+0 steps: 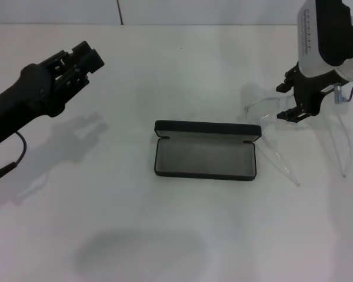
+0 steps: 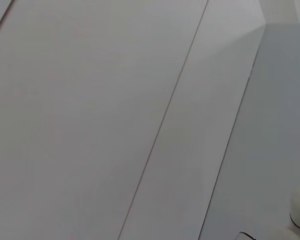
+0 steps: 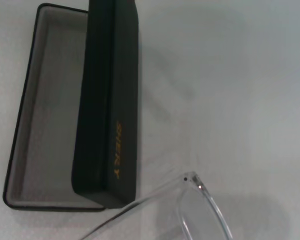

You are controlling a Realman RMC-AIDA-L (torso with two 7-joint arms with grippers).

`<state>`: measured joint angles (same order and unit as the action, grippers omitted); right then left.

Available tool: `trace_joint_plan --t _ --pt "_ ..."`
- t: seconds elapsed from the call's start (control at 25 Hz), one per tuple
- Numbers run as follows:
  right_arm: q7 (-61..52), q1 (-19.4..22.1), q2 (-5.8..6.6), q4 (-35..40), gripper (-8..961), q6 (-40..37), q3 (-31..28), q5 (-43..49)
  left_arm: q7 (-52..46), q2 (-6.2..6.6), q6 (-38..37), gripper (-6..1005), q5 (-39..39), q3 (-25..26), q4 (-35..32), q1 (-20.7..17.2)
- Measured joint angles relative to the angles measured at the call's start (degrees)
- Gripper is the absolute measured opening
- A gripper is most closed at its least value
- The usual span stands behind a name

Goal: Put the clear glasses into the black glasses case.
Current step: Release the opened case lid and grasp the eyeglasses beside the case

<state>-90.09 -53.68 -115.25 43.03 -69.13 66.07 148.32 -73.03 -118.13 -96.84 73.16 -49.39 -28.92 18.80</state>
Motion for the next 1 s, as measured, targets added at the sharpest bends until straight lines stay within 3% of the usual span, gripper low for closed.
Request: trace_joint_plan --t 0.08,0.28,1.0 --pt "0.0 0.0 -0.08 -0.2 697 0.3 0.0 0.0 0.0 0.0 0.0 317 0.0 0.0 0.1 0.0" --pt "0.0 -0.3 -0.14 -1.4 565 1.5 0.0 0.0 0.1 -0.05 0.0 314 0.0 0.0 0.2 -0.3" --pt "-0.6 0.1 -0.36 -1.1 266 1.7 0.1 0.4 1.6 -0.08 0.0 302 -0.2 1.1 3.1 -0.7"
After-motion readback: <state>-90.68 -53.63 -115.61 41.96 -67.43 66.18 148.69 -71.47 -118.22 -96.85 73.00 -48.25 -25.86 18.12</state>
